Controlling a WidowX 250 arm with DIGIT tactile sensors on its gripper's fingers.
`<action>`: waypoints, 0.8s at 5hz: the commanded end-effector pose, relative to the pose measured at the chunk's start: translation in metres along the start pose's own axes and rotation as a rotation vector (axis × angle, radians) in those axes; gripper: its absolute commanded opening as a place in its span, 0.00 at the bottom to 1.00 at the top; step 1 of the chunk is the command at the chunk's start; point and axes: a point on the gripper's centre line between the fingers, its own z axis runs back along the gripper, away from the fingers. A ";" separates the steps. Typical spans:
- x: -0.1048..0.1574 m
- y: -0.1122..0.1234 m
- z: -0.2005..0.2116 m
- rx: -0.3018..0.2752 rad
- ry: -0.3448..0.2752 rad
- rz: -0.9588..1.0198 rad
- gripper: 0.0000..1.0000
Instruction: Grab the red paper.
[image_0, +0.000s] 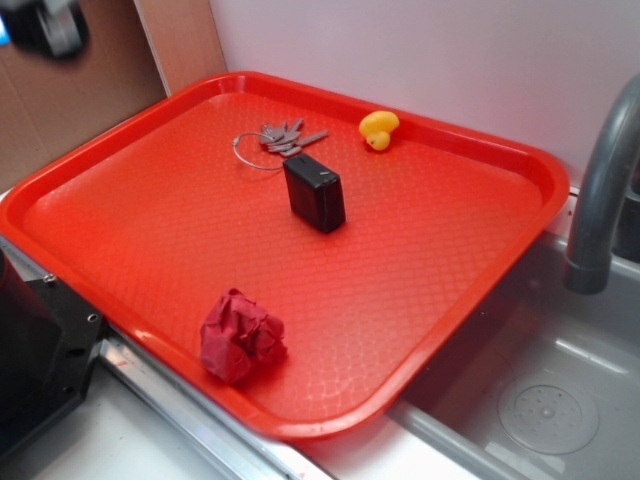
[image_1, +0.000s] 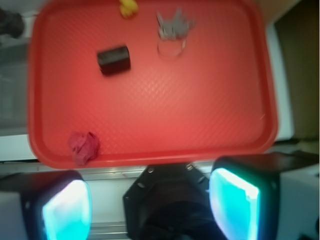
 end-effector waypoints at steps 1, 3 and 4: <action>0.003 -0.048 -0.086 -0.075 -0.012 -0.094 1.00; 0.013 -0.079 -0.131 -0.123 0.001 -0.175 1.00; 0.011 -0.091 -0.149 -0.106 0.052 -0.216 1.00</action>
